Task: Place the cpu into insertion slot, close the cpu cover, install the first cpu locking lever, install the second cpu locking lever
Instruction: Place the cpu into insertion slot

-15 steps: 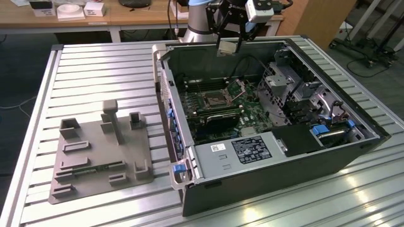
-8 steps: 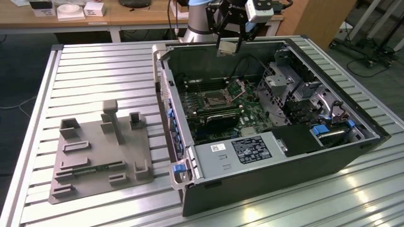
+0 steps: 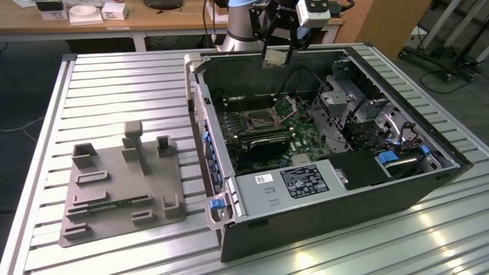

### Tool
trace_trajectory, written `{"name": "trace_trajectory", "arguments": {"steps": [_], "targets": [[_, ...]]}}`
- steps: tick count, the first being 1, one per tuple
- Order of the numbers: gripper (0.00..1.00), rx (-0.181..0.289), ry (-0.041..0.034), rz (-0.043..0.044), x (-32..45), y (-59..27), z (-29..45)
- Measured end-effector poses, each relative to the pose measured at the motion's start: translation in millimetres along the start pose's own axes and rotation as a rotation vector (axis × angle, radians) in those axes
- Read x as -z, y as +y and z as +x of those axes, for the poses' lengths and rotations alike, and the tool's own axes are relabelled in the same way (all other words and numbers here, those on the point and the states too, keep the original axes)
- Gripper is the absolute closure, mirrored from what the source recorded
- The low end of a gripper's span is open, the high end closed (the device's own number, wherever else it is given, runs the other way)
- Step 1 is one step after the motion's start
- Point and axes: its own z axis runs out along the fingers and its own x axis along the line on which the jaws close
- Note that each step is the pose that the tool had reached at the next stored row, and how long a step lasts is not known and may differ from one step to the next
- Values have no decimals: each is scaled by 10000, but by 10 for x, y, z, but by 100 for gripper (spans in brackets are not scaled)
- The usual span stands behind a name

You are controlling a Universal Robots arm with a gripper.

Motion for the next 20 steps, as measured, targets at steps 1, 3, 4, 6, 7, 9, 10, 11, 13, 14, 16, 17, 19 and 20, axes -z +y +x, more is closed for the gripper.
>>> {"name": "trace_trajectory", "arguments": {"steps": [1, 3, 4, 6, 7, 9, 10, 11, 13, 14, 16, 17, 19, 20], "targets": [[46, -54, -5, -1, 0, 0, 0], [46, -195, -17, -3, 0, 0, 0], [46, -272, -24, -4, 0, -1, 0], [46, -463, -40, -9, -2, -1, 1], [46, -558, -47, -10, -2, -1, 1], [46, -739, -63, -15, -3, -1, 2], [46, -808, -68, -15, -3, -2, 3], [46, -843, -71, -16, -3, -2, 3], [46, -853, -73, -17, -3, -2, 3], [46, -856, -73, -17, -3, -2, 3], [46, -857, -73, -17, -3, -2, 3], [46, -857, -73, -17, -3, -2, 3], [46, -858, -73, -17, -3, -2, 3], [46, -859, -73, -17, -3, -2, 3]]}}
